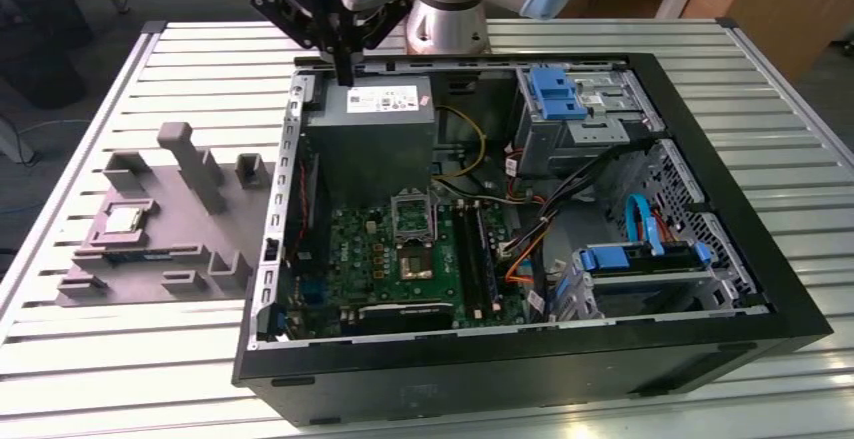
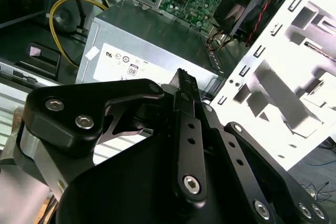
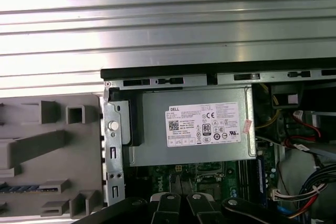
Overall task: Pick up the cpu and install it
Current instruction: 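Reach for the cpu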
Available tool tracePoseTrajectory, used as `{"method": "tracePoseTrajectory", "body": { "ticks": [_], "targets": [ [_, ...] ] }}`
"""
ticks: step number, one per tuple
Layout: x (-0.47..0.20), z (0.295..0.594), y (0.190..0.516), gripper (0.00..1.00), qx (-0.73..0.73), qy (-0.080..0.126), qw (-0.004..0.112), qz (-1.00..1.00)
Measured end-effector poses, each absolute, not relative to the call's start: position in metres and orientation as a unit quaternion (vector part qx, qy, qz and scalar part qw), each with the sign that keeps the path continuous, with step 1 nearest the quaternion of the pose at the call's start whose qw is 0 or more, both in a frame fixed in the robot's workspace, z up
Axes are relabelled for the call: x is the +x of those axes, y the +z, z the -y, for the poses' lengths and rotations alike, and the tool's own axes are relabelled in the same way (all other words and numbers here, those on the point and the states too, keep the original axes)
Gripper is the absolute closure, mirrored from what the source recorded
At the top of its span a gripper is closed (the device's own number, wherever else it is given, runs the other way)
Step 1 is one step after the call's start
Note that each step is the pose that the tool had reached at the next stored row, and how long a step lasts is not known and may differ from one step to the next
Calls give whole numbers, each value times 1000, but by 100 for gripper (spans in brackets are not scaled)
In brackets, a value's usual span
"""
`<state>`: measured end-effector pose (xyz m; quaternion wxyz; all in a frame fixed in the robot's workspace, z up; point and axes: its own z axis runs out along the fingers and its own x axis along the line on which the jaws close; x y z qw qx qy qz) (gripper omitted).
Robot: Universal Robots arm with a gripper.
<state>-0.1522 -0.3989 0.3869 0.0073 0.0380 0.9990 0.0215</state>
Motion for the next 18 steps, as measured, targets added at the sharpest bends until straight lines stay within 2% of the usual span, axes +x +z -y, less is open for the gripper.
{"method": "tracePoseTrajectory", "body": {
  "ticks": [18],
  "targets": [
    [-157, 399, 386, 89, 38, 21, 7, -999]
  ]
}}
